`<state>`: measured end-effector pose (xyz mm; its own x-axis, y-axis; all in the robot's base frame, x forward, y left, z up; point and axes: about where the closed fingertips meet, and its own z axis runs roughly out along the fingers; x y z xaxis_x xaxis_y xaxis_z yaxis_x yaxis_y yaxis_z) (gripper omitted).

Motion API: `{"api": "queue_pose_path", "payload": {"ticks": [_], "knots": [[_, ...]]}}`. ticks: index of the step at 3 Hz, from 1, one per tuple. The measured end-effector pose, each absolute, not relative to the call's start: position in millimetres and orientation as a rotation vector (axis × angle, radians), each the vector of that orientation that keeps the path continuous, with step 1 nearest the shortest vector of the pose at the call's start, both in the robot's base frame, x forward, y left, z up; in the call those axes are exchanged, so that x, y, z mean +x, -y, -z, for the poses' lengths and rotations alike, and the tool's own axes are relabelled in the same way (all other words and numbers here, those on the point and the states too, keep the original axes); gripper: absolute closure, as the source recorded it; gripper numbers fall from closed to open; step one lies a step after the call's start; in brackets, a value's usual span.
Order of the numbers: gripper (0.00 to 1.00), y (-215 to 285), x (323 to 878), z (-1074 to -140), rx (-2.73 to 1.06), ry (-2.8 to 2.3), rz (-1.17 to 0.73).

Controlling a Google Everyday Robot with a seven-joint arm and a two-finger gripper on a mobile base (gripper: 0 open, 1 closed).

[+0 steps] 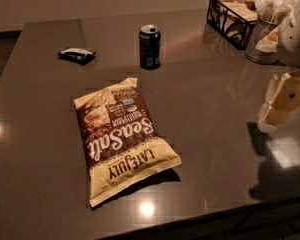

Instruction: Move pepsi can near brown chip bag

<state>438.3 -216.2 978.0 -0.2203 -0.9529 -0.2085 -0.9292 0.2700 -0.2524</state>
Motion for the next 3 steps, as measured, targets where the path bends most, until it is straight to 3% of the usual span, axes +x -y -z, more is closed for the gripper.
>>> {"api": "queue_pose_path", "payload": {"ticks": [1, 3], "knots": [[0.0, 216, 438, -978, -1.721, -2.227, 0.105], [0.0, 191, 506, -975, -1.623, -2.195, 0.031]]}}
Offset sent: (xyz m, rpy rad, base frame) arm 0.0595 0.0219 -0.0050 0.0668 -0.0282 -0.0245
